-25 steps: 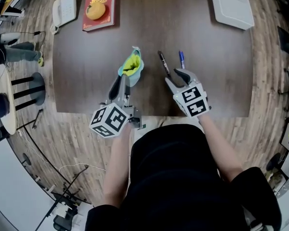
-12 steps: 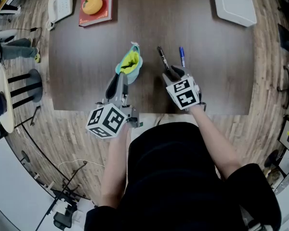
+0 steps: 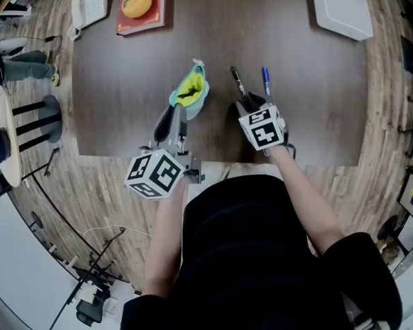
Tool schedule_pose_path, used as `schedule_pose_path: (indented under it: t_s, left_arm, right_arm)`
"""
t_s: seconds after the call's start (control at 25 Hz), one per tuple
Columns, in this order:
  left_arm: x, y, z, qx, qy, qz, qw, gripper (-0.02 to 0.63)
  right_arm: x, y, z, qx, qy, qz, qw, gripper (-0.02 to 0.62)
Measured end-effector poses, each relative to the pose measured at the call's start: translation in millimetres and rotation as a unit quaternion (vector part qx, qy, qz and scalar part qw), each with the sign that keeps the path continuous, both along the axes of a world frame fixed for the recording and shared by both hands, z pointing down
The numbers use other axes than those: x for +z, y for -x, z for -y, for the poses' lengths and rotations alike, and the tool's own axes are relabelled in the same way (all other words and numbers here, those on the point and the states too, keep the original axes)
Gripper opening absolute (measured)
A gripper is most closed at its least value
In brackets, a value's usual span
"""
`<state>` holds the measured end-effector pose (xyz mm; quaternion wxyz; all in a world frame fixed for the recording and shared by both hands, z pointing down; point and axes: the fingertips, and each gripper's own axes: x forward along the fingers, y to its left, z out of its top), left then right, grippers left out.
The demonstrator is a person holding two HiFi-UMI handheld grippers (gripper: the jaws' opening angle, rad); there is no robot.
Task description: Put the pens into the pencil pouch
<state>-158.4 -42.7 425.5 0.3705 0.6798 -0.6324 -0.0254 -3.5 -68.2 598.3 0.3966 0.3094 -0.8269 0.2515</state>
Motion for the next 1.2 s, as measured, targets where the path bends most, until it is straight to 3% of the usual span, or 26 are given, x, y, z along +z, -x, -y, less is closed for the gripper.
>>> schedule_pose_path:
  t_s: [0.44, 1.2]
  left_arm:
    - [-0.5, -0.5, -3.5, -0.004, 0.0, -0.001, 1.0, 0.046]
    - [1.9, -0.7, -6.3, -0.008, 0.003, 0.001, 1.0, 0.046]
  right_arm:
    - [9.8, -4.7, 3.4, 0.006, 0.007, -0.02, 1.0, 0.146]
    - [19.5, -9.1, 9.5, 0.01, -0.005, -0.051, 0.999, 0.056]
